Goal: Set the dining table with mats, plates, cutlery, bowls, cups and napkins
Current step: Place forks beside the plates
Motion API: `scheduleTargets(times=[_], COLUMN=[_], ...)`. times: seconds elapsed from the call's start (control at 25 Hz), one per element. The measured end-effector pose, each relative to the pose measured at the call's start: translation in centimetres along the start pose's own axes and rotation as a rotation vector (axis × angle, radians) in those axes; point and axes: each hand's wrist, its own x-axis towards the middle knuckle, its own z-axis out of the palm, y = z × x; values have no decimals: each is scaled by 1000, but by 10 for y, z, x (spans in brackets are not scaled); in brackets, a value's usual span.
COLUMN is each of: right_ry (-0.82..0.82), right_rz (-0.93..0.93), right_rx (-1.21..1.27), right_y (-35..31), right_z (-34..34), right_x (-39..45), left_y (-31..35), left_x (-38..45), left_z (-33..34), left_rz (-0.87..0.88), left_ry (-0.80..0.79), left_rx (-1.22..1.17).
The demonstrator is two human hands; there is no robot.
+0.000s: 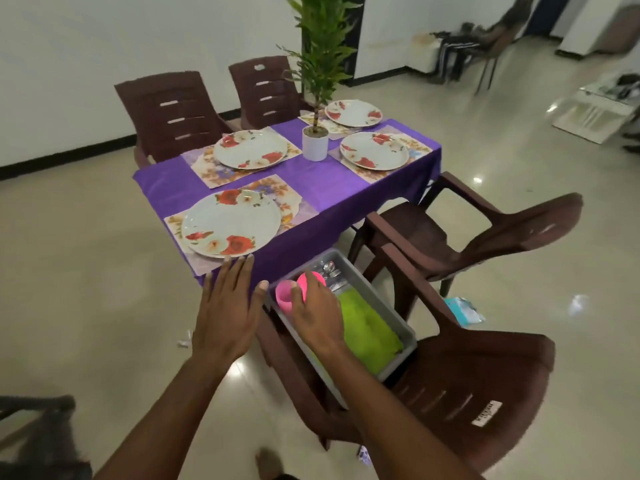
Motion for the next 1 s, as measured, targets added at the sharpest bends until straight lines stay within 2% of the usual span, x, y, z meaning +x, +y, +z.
scheduleTargets(times=[0.12, 0.32, 0.48, 0.64, 0.84, 1.0], right_ry=[14, 25, 36, 48, 96, 131], right_rz=[84, 252, 382, 535, 756, 851], right_rx=[-27, 54, 43, 35, 110, 108], right_y=[10, 14, 33, 74, 136, 179], right_z=[26, 66, 79, 93, 135, 171], right_x=[32, 133, 191, 219, 243, 275], left_y=[-21, -56, -54, -48, -49, -52], left_x=[36, 139, 216, 247, 271, 287], left_z=[27, 83, 127, 180, 267, 338], left_rz=[75, 172, 277, 319, 277, 215], left_ry=[-58, -209, -319, -473, -661, -713], left_rx=[21, 52, 21, -41, -171, -147])
